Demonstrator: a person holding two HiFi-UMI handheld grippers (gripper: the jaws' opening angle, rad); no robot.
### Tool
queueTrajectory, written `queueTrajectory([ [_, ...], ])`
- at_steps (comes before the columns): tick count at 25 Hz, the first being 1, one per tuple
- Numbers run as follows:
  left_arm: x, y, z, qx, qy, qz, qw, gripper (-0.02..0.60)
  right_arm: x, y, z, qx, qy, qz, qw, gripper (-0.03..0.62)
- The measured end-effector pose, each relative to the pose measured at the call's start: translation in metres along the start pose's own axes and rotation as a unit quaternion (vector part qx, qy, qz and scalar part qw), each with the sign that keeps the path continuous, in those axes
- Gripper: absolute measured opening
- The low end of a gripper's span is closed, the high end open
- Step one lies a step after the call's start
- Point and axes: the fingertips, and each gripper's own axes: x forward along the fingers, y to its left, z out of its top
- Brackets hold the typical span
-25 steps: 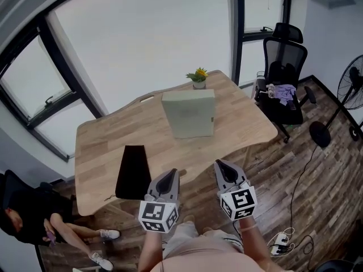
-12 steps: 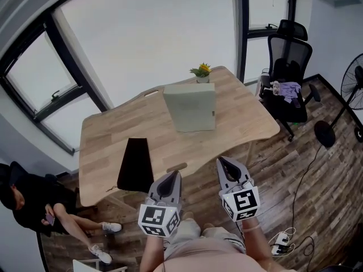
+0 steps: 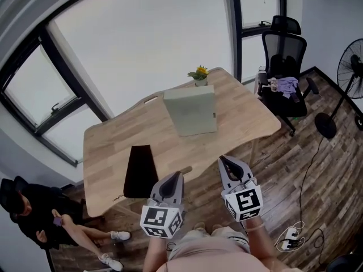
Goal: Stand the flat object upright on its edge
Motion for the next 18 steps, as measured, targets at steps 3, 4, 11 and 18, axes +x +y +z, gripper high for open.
queueTrajectory([
  [3,-0.002,0.006,0.002,0.004,0.002,-0.011,0.9999,0.011,0.004,0.007,0.004,-0.015,0.005,0.001,1.0,0.0],
  [4,-0.002,0.008,0.002,0.004,0.003,-0.014,0.9999,0.011,0.005,0.008,0.006,-0.018,0.005,-0.001,1.0,0.0],
  [11,-0.005,0.024,0.005,-0.006,-0.003,-0.026,0.9996,0.011,0.023,0.021,0.014,-0.029,0.007,-0.004,1.0,0.0],
  [18,-0.005,0.036,0.011,0.003,-0.005,-0.036,0.9993,0.011,0.036,0.029,0.02,-0.029,0.003,-0.008,1.0,0.0],
])
